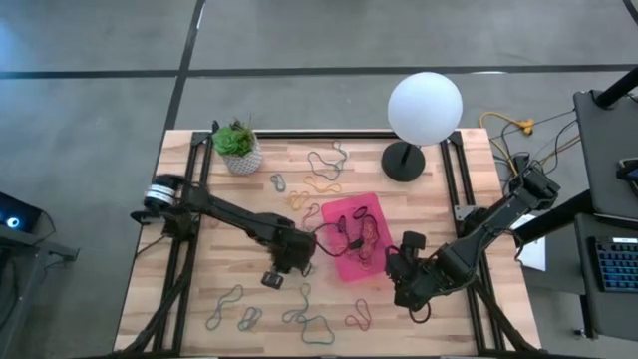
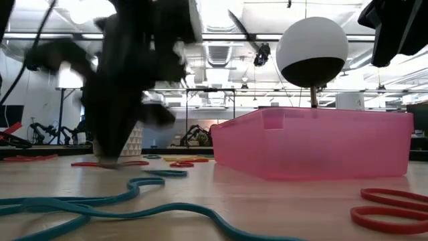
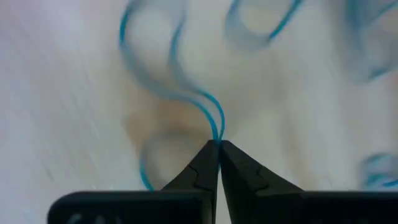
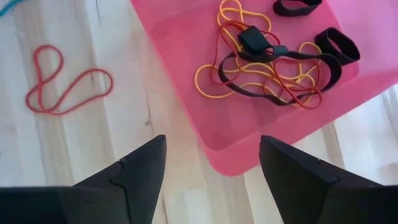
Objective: Pick and place rubber bands into bin
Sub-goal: Put the blue rubber band into the pink bin, then put the red rubber band into the pink bin
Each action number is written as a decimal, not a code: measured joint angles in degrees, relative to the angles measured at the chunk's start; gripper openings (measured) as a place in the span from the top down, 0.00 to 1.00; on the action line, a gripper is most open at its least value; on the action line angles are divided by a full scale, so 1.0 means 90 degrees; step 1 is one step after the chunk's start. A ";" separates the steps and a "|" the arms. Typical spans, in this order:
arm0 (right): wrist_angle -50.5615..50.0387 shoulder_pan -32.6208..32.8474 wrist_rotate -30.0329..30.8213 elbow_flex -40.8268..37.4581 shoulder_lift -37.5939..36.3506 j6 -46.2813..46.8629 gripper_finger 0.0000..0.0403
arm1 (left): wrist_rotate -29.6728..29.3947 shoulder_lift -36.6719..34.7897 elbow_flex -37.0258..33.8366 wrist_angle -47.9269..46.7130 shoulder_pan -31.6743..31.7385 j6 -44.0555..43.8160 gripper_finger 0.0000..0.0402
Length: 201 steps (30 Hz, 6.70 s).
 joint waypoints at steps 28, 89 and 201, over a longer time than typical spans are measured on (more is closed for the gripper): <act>-0.0133 0.0200 -0.0214 -0.0162 -0.0131 0.1532 0.41 | -0.1232 0.0630 0.1573 0.3861 0.1361 -0.1395 0.85; 0.2925 -0.0364 -0.3047 0.1064 0.3343 -0.5343 0.56 | -0.3313 -0.1558 0.0525 0.1858 -0.2072 -0.4821 0.68; -0.1308 -0.1187 -0.0185 0.0887 0.0323 0.0420 0.46 | -0.2197 -0.1246 -0.2349 0.0138 0.0349 -0.2832 0.59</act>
